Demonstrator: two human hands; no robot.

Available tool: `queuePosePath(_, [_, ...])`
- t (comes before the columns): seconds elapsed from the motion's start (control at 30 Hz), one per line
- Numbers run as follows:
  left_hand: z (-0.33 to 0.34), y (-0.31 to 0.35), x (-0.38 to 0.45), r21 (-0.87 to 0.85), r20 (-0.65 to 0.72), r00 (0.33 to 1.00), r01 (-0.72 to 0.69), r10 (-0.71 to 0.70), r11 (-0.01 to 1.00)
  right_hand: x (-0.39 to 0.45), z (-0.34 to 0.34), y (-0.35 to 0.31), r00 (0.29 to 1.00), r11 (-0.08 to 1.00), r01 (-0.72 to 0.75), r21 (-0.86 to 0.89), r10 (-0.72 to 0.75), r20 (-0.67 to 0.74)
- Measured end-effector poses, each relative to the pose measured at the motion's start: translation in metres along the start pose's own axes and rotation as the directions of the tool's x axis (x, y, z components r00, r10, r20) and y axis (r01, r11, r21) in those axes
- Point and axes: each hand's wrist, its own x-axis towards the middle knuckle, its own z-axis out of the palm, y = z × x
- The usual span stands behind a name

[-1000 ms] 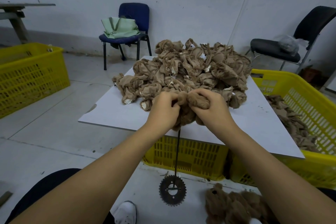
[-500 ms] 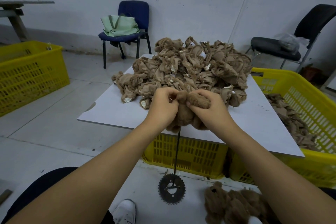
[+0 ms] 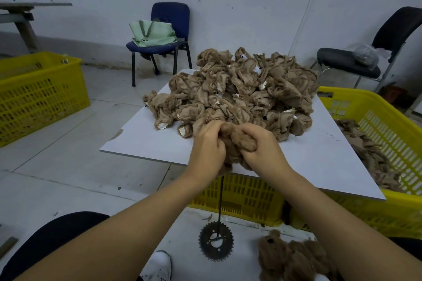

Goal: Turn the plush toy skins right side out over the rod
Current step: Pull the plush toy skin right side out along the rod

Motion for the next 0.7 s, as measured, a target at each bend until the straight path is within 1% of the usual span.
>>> queuePosePath(0.07, [0.006, -0.002, -0.005, -0.093, -0.086, 0.996, -0.005, -0.003, 0.996, -0.002, -0.002, -0.001, 0.997, 0.998, 0.066, -0.013, -0.067, -0.028])
queuePosePath(0.13, [0.010, -0.005, -0.008, -0.140, -0.123, 0.992, -0.001, -0.016, 0.990, -0.001, -0.004, 0.001, 0.994, 0.992, 0.110, -0.061, -0.112, -0.020])
queuePosePath(0.2, [0.012, -0.010, -0.013, -0.109, -0.095, 0.995, 0.009, -0.019, 0.994, -0.001, -0.002, 0.005, 0.994, 0.988, 0.106, -0.114, -0.104, 0.028])
queuePosePath(0.27, [0.013, -0.014, -0.017, -0.080, -0.052, 0.998, 0.019, -0.023, 0.997, -0.004, 0.002, 0.007, 0.997, 0.994, 0.055, -0.098, -0.049, 0.056])
queuePosePath(0.37, [0.015, -0.014, -0.012, -0.035, -0.005, 0.999, 0.042, -0.042, 0.999, -0.005, 0.007, 0.006, 0.999, 0.995, -0.033, -0.099, 0.037, 0.040])
queuePosePath(0.47, [0.014, -0.007, -0.007, 0.111, 0.077, 0.995, 0.060, -0.069, 0.992, -0.007, 0.004, 0.007, 0.994, 0.989, -0.063, -0.133, 0.074, 0.078])
queuePosePath(0.53, [0.013, 0.000, -0.008, 0.186, 0.081, 0.992, 0.077, -0.093, 0.980, -0.009, 0.003, 0.004, 0.991, 0.988, -0.073, -0.136, 0.087, 0.099])
queuePosePath(0.6, [0.009, 0.007, -0.003, 0.182, 0.049, 0.991, 0.115, -0.126, 0.977, -0.009, 0.002, -0.002, 0.995, 0.984, -0.045, -0.173, 0.060, 0.086])
queuePosePath(0.63, [0.007, 0.008, 0.002, 0.161, 0.033, 0.987, 0.148, -0.156, 0.976, -0.008, 0.001, -0.006, 0.996, 0.976, -0.018, -0.218, 0.037, 0.080])
queuePosePath(0.7, [0.002, 0.010, 0.016, 0.070, 0.056, 0.972, 0.224, -0.228, 0.972, -0.003, -0.002, -0.013, 0.998, 0.950, 0.015, -0.311, 0.004, 0.061])
